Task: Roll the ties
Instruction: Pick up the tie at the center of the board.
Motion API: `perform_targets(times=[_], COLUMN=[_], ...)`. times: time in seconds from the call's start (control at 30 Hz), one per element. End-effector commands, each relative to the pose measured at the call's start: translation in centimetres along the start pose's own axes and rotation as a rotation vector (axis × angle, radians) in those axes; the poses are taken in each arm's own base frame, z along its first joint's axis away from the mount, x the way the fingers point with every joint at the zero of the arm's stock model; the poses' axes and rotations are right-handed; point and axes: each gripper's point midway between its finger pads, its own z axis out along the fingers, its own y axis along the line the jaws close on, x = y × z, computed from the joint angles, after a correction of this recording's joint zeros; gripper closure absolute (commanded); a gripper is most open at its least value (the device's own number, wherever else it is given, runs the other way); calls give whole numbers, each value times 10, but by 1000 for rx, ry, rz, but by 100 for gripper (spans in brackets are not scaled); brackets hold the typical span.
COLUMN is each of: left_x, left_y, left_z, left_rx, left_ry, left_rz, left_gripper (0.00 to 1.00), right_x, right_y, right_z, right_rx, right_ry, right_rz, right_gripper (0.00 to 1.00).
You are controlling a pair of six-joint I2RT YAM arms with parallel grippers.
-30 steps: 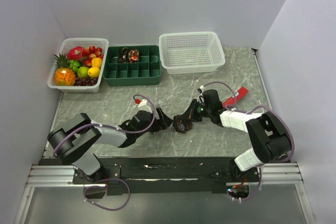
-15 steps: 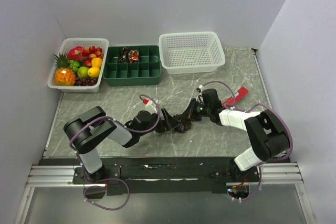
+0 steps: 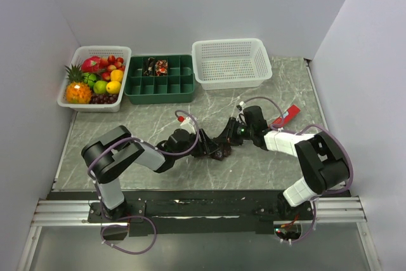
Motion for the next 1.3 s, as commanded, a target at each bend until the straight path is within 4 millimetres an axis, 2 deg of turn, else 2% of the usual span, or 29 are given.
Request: perform_targets(times=[0.0,0.17,0.2,0.27,0.3,0.37,0.5,0.57,0.77,0.9,1.03,1.1,1.2,1.23,1.27], left_x=[-1,3,4,4,4,4,3,2,4,4,4,5,5,6,6], left_y=[8,14,16,18,18,19,18,18,20,18,20,19,20,20,20], left_z=[12,15,14,14,14,14,15,15,16,18,18,18,18,18,18], left_rx=[-35,-55,-64,-71,-76,-79,-82,-84,-93,-86,-91,-91,-91,-92,-90], left_ry=[-12,-6,-6,-7,-7,-5,-4,-7,1,4,4,7,10,12,11], left_rz=[29,20,18,19,20,21,24,24,27,28,30,29,31,29,31], left_gripper=[41,42,42,42,42,42,41,42,41,41,41,41,41,41,41], right_x=[6,-1,-6,-10,-17,-25,-34,-35,-31,-25,-20,-17,-15,-15,-15], right_y=[-11,-9,-3,-3,4,8,1,-9,-32,-43,-45,-48,-49,-51,-51], right_z=[4,-5,-9,-15,-19,-27,-38,-44,-56,-53,-45,-43,-41,-40,-38], right_rx=[57,86,80,106,99,117,180,229,284,317,284,284,277,286,284], right_ry=[33,8,-9,-24,-47,-77,-129,-151,-193,-176,-164,-156,-153,-151,-147], right_rz=[-16,-39,-55,-58,-75,-88,-80,-66,-39,-33,-29,-18,-18,-14,-13], right_gripper=[58,33,26,20,17,16,18,19,21,24,29,37,38,43,52])
